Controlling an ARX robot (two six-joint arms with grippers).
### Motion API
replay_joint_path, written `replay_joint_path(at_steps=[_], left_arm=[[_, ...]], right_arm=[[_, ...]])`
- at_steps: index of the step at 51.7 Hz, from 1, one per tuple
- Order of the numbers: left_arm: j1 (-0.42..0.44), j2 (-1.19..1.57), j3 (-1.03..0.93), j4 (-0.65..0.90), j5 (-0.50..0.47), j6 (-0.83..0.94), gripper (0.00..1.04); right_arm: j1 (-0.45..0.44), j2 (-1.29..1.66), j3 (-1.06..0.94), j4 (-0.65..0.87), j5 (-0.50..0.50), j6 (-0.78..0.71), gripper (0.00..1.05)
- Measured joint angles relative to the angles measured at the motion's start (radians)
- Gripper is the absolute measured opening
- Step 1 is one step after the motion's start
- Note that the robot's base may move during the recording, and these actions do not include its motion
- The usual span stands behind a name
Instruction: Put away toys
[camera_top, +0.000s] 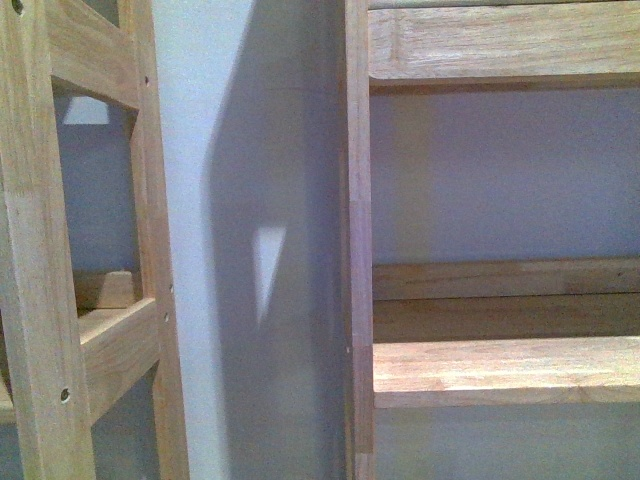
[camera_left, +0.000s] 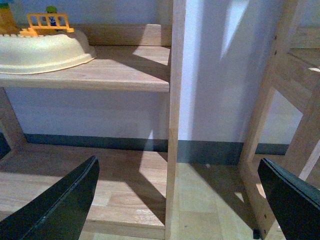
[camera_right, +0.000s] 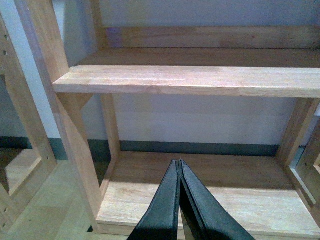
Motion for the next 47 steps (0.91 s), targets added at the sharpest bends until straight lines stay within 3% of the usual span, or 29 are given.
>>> replay_joint_path(at_steps=[14,19,37,42,47], left_arm=[[0.0,0.0,0.0,0.0,0.0,0.0,0.98],[0.0,0.0,0.0,0.0,0.0,0.0,0.98],[0.0,0.0,0.0,0.0,0.0,0.0,0.98],[0.0,0.0,0.0,0.0,0.0,0.0,0.98],[0.0,0.0,0.0,0.0,0.0,0.0,0.98]], right_arm=[[0.0,-0.015,-0.011,0.0,-0.002,-0.001,0.04],[0.0,-0.016,-0.011,0.0,-0.002,-0.001,0.25],[0.0,-0.016,-0.011,0.0,-0.002,-0.001,0.78],[0.0,-0.016,-0.011,0.0,-0.002,-0.001,0.97],[0.0,-0.016,-0.011,0.0,-0.002,-0.001,0.98]])
